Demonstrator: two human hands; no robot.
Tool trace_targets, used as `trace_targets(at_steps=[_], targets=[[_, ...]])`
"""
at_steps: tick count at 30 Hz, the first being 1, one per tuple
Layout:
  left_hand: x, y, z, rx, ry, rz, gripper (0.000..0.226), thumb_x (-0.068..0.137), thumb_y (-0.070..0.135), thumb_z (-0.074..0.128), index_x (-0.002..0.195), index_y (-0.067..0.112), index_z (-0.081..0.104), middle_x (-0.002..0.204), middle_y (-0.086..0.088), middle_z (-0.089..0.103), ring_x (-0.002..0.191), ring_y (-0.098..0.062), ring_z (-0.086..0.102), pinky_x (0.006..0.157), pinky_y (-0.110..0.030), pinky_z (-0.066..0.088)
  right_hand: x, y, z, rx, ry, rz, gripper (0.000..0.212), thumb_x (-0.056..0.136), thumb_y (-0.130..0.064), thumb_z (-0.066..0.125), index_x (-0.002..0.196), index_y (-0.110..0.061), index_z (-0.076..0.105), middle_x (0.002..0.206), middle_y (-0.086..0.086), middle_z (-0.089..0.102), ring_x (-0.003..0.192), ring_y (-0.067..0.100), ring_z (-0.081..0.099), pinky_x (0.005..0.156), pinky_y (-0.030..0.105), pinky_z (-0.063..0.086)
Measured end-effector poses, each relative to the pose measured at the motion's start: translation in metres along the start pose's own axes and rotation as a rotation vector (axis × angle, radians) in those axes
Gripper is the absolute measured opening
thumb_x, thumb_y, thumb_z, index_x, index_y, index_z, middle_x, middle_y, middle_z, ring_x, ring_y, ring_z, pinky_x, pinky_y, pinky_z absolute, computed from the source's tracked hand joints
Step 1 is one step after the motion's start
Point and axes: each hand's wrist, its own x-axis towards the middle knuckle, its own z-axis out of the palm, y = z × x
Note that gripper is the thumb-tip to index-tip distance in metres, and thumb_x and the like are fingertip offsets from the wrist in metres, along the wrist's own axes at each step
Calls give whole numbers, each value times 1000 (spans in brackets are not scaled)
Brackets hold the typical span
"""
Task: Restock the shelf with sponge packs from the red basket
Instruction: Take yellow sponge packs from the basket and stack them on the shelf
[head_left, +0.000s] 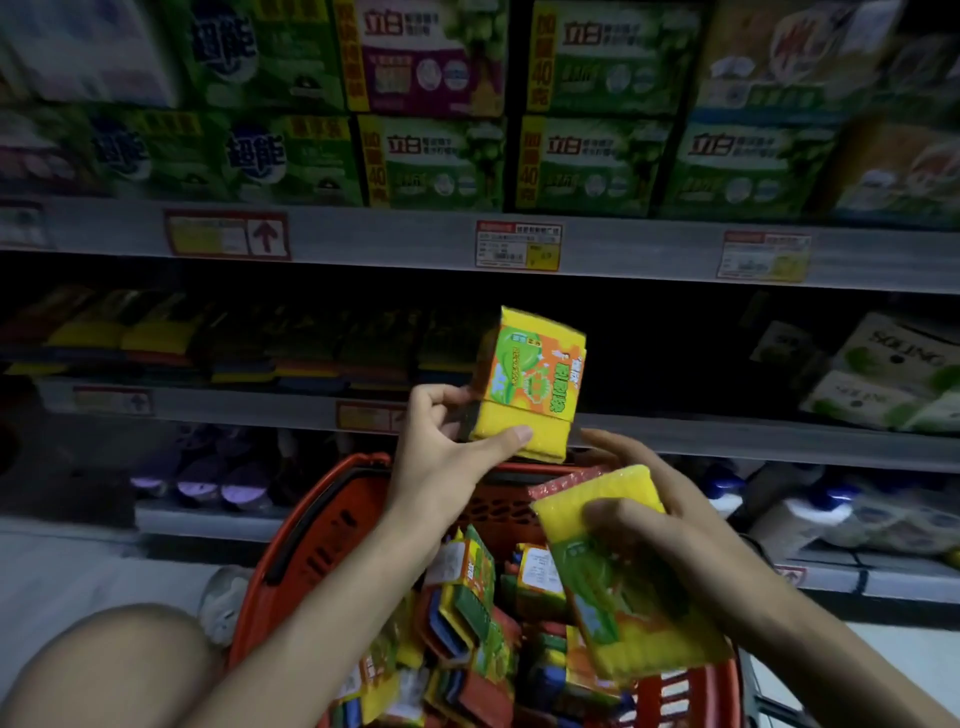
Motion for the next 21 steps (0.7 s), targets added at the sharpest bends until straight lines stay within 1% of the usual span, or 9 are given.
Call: trace_targets(at_steps=[3,6,10,12,15,16,18,20,21], targets=[[-3,-6,13,-12,2,57,53,74,14,91,109,21,51,107,9,74,101,-8,72,92,-41,60,-2,1,7,107,-42,21,80,65,-50,74,140,-57,46,123,-16,71,108,15,71,93,42,59],[1,-11,23,104,29,168,39,80,28,88,108,29,61,112,9,68,107,-8,67,92,-38,57,1,8,14,142,-19,35,78,72,-36,74,143,-50,44,111,-11,75,99,17,74,85,33,62],[11,-16,31,171,83,215,31,81,30,86,106,35,68,116,5,63,110,-6,61,92,-42,56,9,16,24,166,86,32,78,70,-40,72,143,-50,46,108,1,76,95,23,74,87,42,62],[16,-16,33,179,109,220,30,81,30,86,105,36,69,117,7,66,113,-10,62,96,-43,55,15,20,28,130,133,9,82,72,-43,71,147,-51,41,118,-8,73,100,14,72,84,32,61],[27,-18,33,211,176,214,31,82,26,85,107,36,70,117,7,63,113,-11,61,98,-39,54,27,22,29,-3,160,-45,96,67,-60,64,155,-53,25,143,-39,42,127,-12,49,90,11,47],[31,-19,33,208,179,206,30,83,25,85,108,34,71,117,6,63,113,-12,62,96,-36,55,32,22,29,-24,164,-62,97,68,-60,63,156,-52,23,141,-47,36,128,-19,42,89,5,44],[36,-20,33,184,151,180,30,87,25,82,113,34,71,119,6,62,111,-15,64,93,-29,56,39,21,27,-54,174,-82,91,73,-50,66,154,-50,25,126,-58,41,116,-29,45,84,-2,41],[40,-22,34,179,126,157,30,90,27,78,117,35,70,121,8,62,109,-14,66,92,-30,57,47,21,26,-49,197,-72,86,75,-45,66,151,-46,27,115,-58,48,105,-30,50,80,-1,43],[42,-23,33,176,113,145,30,91,28,77,120,34,70,122,9,63,108,-13,67,91,-30,58,51,22,25,-48,217,-70,90,73,-49,65,154,-44,27,121,-56,46,107,-31,49,82,-1,43]])
